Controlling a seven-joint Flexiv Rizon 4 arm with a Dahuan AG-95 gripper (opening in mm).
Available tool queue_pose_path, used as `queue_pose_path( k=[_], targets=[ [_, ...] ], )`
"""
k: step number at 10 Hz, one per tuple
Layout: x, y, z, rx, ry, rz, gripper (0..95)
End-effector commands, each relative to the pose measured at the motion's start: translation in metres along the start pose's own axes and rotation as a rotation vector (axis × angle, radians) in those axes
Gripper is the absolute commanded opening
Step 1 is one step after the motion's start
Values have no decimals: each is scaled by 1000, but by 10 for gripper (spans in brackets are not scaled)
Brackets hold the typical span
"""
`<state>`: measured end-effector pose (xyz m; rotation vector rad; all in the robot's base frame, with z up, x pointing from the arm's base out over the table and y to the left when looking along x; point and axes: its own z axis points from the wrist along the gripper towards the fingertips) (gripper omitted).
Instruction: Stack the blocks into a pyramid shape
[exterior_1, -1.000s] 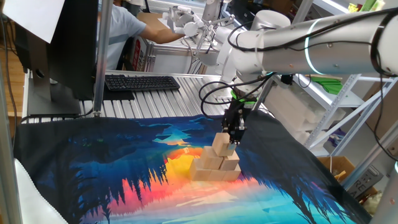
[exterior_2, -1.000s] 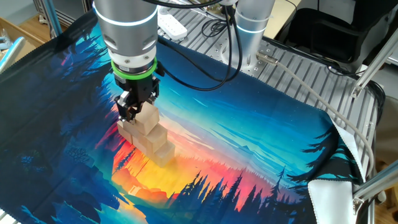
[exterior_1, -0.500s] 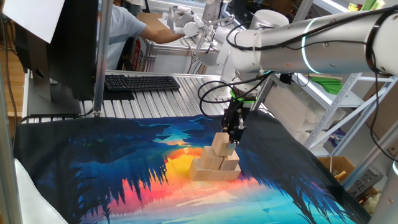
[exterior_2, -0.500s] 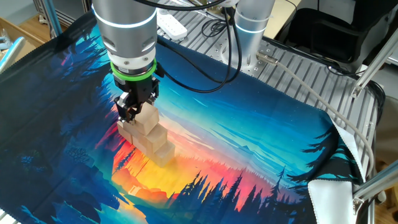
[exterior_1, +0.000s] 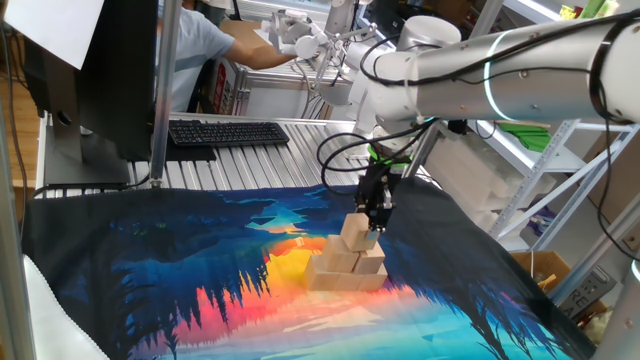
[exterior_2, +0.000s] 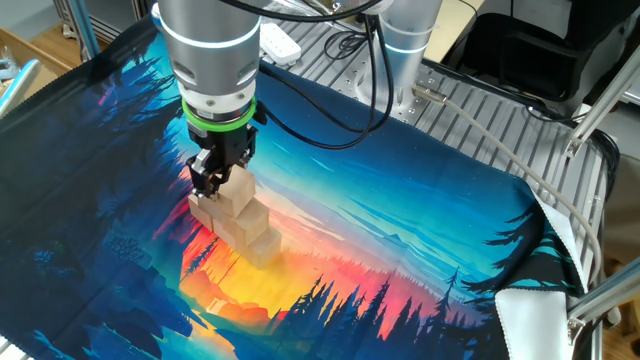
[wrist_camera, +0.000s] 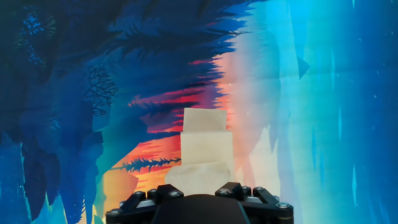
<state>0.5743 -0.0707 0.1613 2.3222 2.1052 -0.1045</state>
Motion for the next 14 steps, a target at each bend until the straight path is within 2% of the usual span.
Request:
queue_pose_path(
  k=[1, 4, 5, 7, 8, 11, 12, 13, 14],
  targets=[
    [1, 0, 1, -1, 34, -34, 0],
    [5, -1, 2, -2, 42, -69, 0],
    [5, -1, 2, 19, 47, -56, 0],
    [5, -1, 2, 45, 17, 7, 0],
    [5, -1, 2, 49, 11, 25, 0],
    [5, -1, 2, 55, 27, 63, 0],
    [4, -1, 2, 52, 22, 69, 0],
    [3, -1, 2, 46, 2, 68, 0],
    [0, -2, 2, 42, 3, 66, 0]
  ],
)
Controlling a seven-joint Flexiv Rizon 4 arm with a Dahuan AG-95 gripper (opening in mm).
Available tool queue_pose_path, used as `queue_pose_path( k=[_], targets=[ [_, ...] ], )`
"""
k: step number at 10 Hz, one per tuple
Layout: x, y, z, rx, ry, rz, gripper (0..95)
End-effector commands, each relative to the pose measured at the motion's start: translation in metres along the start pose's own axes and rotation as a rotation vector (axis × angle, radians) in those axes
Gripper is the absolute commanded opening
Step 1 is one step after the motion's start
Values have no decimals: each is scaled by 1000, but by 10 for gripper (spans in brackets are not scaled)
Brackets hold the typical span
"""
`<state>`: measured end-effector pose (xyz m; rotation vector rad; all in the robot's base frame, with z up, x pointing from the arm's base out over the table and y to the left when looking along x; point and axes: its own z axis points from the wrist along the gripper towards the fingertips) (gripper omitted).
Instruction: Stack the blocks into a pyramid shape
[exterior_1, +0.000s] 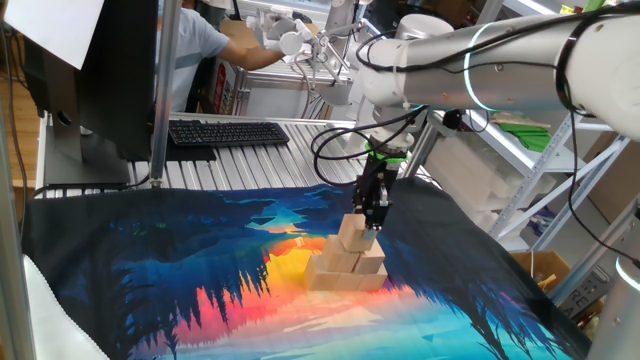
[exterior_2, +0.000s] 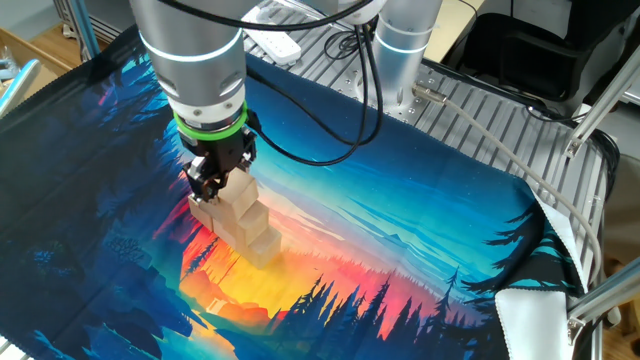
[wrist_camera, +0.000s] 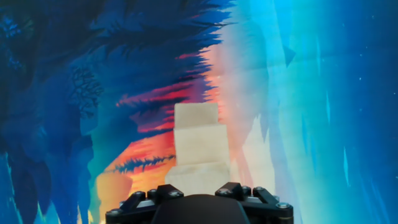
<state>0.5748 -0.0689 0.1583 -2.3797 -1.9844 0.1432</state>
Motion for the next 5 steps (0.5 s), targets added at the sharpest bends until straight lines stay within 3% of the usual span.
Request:
queue_pose_path(
  k=[1, 5],
  targets=[
    [-4, -2, -2, -11, -14, -10, 0],
    [-10, -5, -6, -12, 0, -2, 0]
  ],
)
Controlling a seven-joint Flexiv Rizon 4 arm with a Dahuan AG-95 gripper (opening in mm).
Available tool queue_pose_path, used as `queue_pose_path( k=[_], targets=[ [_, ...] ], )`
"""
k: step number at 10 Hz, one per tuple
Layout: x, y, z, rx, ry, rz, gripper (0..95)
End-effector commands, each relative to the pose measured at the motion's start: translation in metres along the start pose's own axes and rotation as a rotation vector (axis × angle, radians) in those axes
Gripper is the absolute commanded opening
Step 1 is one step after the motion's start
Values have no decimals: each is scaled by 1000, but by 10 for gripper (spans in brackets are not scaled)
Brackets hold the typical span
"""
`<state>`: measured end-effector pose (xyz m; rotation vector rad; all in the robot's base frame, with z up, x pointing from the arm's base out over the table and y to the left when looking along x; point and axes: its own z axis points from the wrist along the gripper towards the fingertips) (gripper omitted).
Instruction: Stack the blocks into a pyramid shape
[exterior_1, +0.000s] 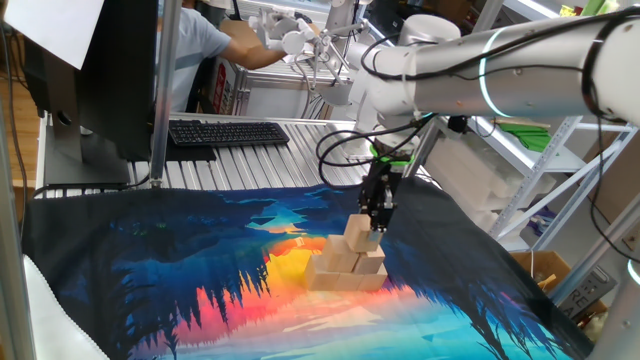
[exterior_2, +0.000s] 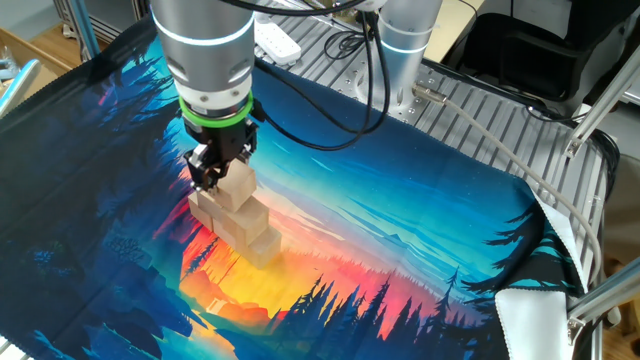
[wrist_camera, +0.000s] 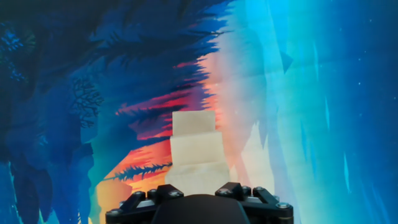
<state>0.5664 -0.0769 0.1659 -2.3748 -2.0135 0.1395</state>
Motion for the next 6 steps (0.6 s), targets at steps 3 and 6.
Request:
queue_pose_path(
  k=[3, 6],
  targets=[
    [-2, 3, 3, -8, 24, 55, 0],
    [-4, 3, 5, -27, 24, 60, 0]
  ],
)
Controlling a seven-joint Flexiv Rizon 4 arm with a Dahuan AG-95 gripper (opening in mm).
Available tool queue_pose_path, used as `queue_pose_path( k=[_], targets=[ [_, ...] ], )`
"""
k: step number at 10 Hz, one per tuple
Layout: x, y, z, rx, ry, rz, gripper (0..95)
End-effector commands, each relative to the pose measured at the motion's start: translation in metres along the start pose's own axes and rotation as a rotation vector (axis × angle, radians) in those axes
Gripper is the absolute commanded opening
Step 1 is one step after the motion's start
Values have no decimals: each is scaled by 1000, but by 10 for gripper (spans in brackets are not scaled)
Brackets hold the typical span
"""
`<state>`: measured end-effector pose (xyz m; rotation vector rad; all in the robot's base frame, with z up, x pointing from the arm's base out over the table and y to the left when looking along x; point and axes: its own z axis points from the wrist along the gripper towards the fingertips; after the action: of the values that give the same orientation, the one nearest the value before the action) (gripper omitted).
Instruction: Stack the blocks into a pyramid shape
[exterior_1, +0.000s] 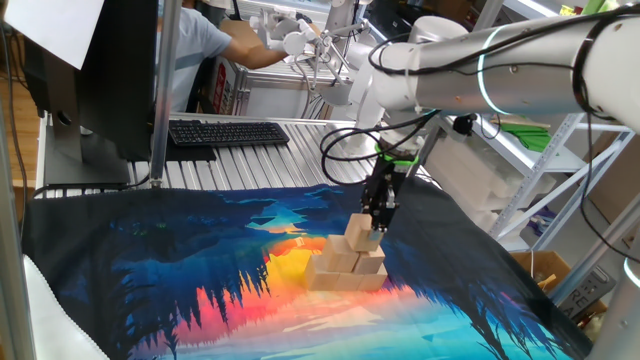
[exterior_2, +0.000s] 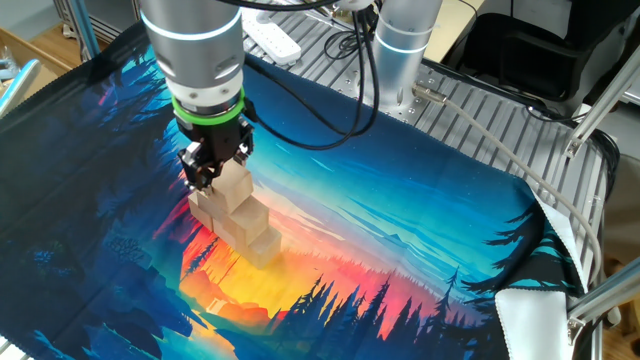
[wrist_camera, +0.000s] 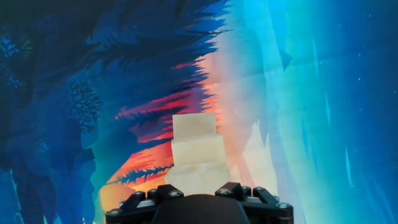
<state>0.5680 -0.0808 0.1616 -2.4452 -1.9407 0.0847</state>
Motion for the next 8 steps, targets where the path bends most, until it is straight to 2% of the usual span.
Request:
queue_pose_path(
  k=[1, 8],
  targets=[
    [-1, 0, 2, -4, 5, -2, 0],
    [1, 0, 4, -6, 16, -7, 0]
  ],
)
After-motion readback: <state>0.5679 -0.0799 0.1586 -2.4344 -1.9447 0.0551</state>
